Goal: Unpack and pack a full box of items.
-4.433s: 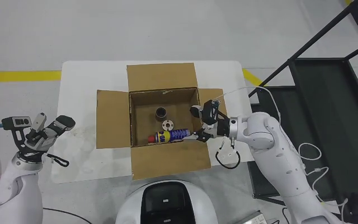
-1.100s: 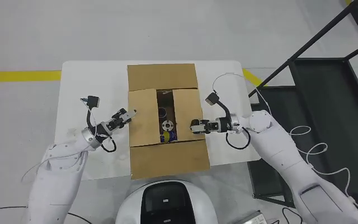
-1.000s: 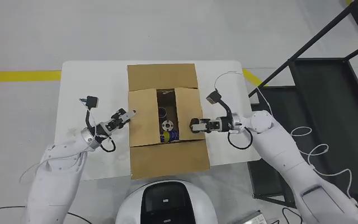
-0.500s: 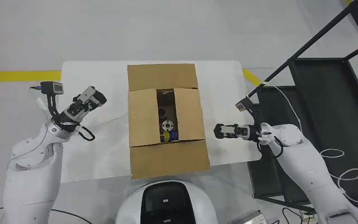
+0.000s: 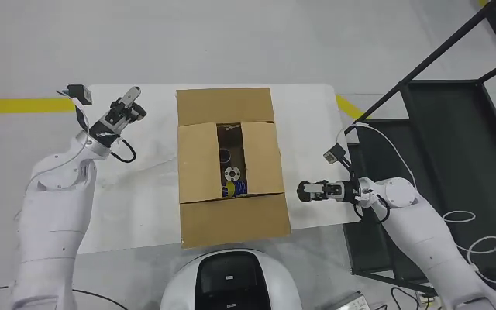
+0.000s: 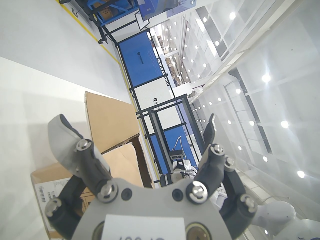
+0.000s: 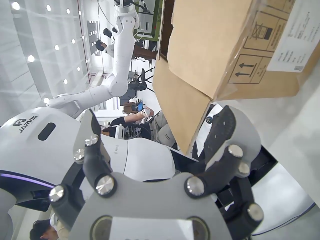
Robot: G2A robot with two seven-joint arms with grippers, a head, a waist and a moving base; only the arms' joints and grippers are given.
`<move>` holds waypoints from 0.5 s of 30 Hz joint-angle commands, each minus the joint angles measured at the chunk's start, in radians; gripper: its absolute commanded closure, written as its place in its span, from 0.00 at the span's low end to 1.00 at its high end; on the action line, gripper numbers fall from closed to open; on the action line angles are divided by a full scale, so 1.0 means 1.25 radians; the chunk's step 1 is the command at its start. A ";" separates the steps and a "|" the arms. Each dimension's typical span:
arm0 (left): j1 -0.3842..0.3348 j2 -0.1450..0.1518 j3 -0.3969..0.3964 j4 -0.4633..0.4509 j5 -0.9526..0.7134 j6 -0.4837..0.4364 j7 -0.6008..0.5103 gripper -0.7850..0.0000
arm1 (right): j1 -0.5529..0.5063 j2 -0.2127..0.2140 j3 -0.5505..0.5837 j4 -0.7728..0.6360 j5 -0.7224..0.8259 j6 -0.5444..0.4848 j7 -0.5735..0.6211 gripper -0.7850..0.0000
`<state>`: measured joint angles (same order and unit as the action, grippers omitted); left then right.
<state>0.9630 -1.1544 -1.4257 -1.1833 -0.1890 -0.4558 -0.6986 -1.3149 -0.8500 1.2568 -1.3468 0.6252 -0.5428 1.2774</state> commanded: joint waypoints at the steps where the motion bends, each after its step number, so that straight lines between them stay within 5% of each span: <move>1: 0.000 0.000 0.000 -0.001 0.000 0.001 0.000 0.00 | 0.000 0.000 0.000 0.000 0.000 0.000 0.000 0.00; 15: -0.029 -0.005 0.023 0.033 0.037 0.030 0.057 0.00 | -0.017 0.000 0.000 -0.012 -0.037 0.059 -0.051 0.00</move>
<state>0.9460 -1.1586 -1.4110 -1.1689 -0.1675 -0.4222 -0.6496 -1.3311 -0.8509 1.2532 -1.3643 0.5895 -0.4718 1.2268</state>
